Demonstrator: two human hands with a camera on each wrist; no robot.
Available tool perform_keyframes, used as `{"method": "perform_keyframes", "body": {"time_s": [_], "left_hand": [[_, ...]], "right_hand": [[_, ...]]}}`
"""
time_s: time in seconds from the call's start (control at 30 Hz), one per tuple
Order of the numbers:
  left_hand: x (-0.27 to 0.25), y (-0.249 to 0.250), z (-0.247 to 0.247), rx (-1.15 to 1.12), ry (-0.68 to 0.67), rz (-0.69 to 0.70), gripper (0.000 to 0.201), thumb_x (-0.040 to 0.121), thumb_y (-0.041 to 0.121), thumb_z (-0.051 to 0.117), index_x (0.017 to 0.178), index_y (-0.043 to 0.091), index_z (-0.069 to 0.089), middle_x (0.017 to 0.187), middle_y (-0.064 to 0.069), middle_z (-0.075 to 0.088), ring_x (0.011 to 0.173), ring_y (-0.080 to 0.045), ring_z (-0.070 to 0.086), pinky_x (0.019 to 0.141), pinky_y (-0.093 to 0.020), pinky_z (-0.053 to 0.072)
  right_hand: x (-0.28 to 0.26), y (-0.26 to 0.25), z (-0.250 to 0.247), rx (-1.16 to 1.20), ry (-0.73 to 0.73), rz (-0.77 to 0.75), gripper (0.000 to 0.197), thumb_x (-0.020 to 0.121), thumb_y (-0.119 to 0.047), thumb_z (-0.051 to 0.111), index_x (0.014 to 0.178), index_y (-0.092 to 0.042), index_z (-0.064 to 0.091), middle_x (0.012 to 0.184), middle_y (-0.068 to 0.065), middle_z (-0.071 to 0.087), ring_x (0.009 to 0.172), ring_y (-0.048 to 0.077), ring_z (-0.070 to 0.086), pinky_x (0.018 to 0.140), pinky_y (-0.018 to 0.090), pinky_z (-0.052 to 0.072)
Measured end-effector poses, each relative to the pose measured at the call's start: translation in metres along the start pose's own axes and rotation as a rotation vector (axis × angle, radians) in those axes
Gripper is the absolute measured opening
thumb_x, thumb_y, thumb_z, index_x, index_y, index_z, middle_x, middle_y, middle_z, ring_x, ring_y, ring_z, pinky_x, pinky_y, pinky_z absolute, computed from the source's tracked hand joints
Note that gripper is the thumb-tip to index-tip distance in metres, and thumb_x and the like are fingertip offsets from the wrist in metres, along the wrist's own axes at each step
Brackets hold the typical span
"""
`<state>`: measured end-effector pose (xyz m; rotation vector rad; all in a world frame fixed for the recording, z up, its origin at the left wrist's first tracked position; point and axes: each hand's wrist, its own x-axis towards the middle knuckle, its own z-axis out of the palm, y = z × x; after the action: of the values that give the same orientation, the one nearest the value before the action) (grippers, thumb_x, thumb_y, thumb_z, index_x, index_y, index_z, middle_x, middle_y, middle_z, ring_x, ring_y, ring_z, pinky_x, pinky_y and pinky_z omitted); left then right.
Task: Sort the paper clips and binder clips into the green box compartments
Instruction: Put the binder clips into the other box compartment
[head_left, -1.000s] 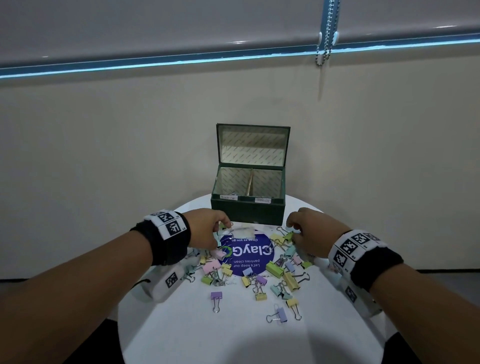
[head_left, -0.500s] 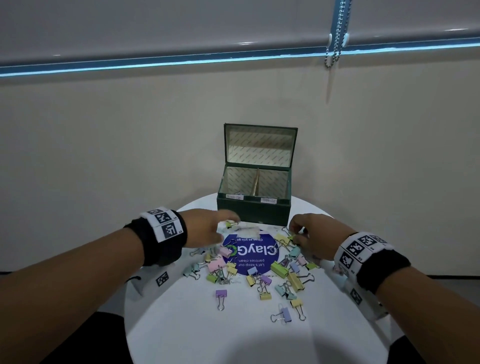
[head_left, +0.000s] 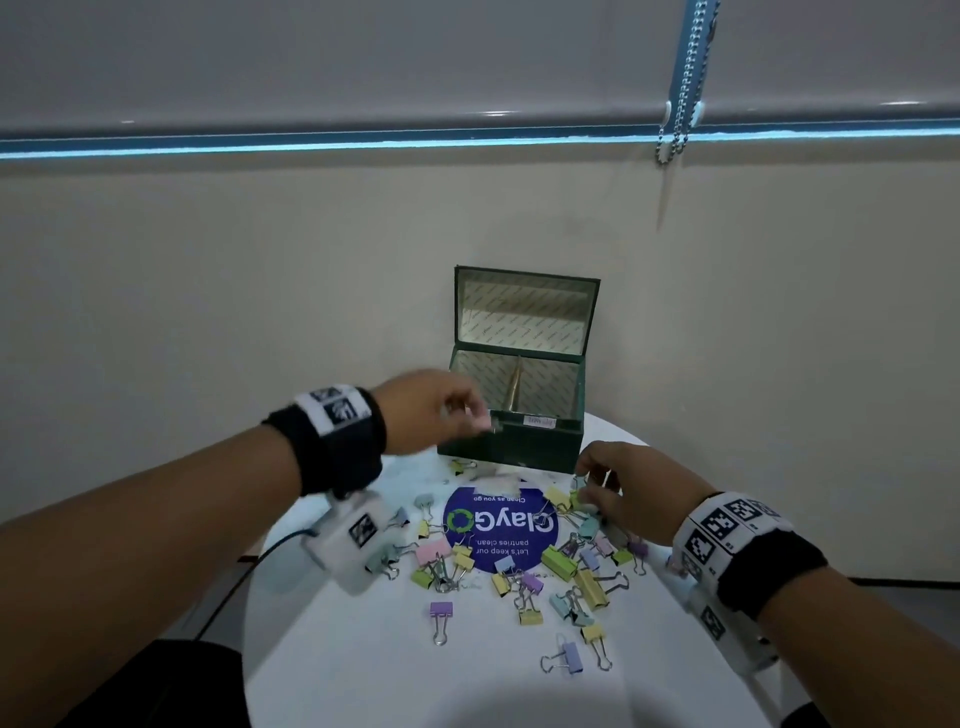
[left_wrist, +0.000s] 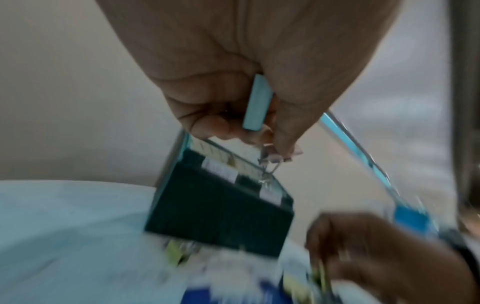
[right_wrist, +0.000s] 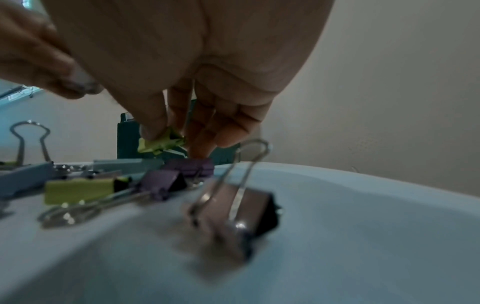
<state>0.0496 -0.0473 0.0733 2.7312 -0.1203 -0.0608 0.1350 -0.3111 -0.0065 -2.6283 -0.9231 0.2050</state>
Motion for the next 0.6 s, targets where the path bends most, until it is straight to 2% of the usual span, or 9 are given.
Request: {"method": "perform_keyframes", "body": {"time_s": [0.07, 0.17, 0.27, 0.3, 0.33, 0.4, 0.43, 0.5, 0.6], "left_hand": [[0.018, -0.005, -0.015, -0.097, 0.156, -0.056, 0.016, 0.093, 0.045, 0.058, 0.098, 0.031, 0.063, 0.099, 0.013, 0.064, 0.092, -0.007, 0.061, 0.083, -0.028, 0.049], [0.047, -0.009, -0.020, -0.118, 0.205, -0.152, 0.020, 0.094, 0.044, 0.059, 0.104, 0.027, 0.065, 0.100, 0.008, 0.066, 0.092, -0.012, 0.061, 0.074, -0.026, 0.045], [0.065, -0.011, -0.014, -0.434, 0.172, -0.250, 0.035, 0.097, 0.028, 0.060, 0.130, 0.020, 0.056, 0.106, -0.003, 0.064, 0.083, -0.014, 0.062, 0.064, -0.025, 0.054], [0.067, -0.011, -0.012, -0.549, 0.169, -0.283, 0.040, 0.097, 0.024, 0.059, 0.137, 0.018, 0.051, 0.102, -0.004, 0.062, 0.079, -0.016, 0.061, 0.065, -0.028, 0.057], [0.068, -0.012, -0.011, -0.601, 0.179, -0.294, 0.044, 0.098, 0.021, 0.057, 0.140, 0.016, 0.048, 0.098, -0.005, 0.062, 0.079, -0.018, 0.061, 0.074, -0.033, 0.060], [0.066, -0.019, -0.011, -0.482, 0.236, -0.269, 0.041, 0.097, 0.019, 0.056, 0.138, 0.016, 0.052, 0.106, -0.005, 0.066, 0.089, -0.020, 0.063, 0.091, -0.038, 0.055], [0.061, -0.023, -0.012, -0.359, 0.275, -0.246, 0.035, 0.097, 0.020, 0.056, 0.131, 0.018, 0.058, 0.112, -0.002, 0.066, 0.095, -0.019, 0.063, 0.094, -0.036, 0.053], [0.045, -0.029, -0.010, -0.142, 0.314, -0.213, 0.020, 0.096, 0.023, 0.056, 0.114, 0.024, 0.066, 0.114, 0.002, 0.067, 0.099, -0.016, 0.062, 0.091, -0.031, 0.049], [0.014, -0.033, 0.001, 0.149, 0.211, -0.177, 0.014, 0.096, 0.026, 0.053, 0.102, 0.027, 0.066, 0.108, 0.004, 0.063, 0.093, -0.015, 0.059, 0.084, -0.031, 0.048]], "right_hand": [[-0.002, -0.003, -0.001, 0.009, 0.017, -0.002, 0.013, 0.095, -0.038, 0.061, 0.107, -0.038, 0.058, 0.096, -0.018, 0.060, 0.086, 0.004, 0.059, 0.080, 0.021, 0.051], [-0.005, -0.005, -0.004, 0.021, 0.042, -0.006, 0.013, 0.094, -0.039, 0.063, 0.106, -0.036, 0.058, 0.095, -0.018, 0.059, 0.084, 0.004, 0.059, 0.078, 0.021, 0.051], [-0.006, -0.006, -0.005, 0.024, 0.045, -0.017, 0.009, 0.094, -0.040, 0.062, 0.102, -0.037, 0.058, 0.094, -0.019, 0.059, 0.084, 0.004, 0.059, 0.079, 0.025, 0.052], [-0.005, -0.006, -0.006, 0.023, 0.043, -0.021, 0.009, 0.094, -0.040, 0.062, 0.100, -0.037, 0.057, 0.095, -0.019, 0.059, 0.084, 0.004, 0.059, 0.079, 0.026, 0.053], [-0.005, -0.004, -0.006, 0.023, 0.045, -0.025, 0.008, 0.094, -0.040, 0.062, 0.100, -0.037, 0.058, 0.095, -0.019, 0.059, 0.083, 0.004, 0.059, 0.079, 0.026, 0.053], [-0.004, -0.002, -0.005, 0.029, 0.051, -0.032, 0.009, 0.093, -0.040, 0.062, 0.101, -0.038, 0.058, 0.095, -0.019, 0.059, 0.083, 0.004, 0.060, 0.077, 0.025, 0.053], [-0.004, -0.001, -0.004, 0.034, 0.053, -0.036, 0.009, 0.093, -0.040, 0.063, 0.101, -0.038, 0.058, 0.096, -0.019, 0.059, 0.082, 0.004, 0.060, 0.077, 0.025, 0.053], [-0.003, 0.001, -0.002, 0.043, 0.051, -0.048, 0.012, 0.092, -0.038, 0.065, 0.101, -0.040, 0.057, 0.100, -0.020, 0.059, 0.083, 0.003, 0.061, 0.078, 0.025, 0.054], [-0.003, 0.002, 0.000, 0.042, 0.033, -0.064, 0.018, 0.091, -0.031, 0.068, 0.097, -0.042, 0.055, 0.103, -0.019, 0.059, 0.085, 0.002, 0.061, 0.080, 0.025, 0.054]]}}
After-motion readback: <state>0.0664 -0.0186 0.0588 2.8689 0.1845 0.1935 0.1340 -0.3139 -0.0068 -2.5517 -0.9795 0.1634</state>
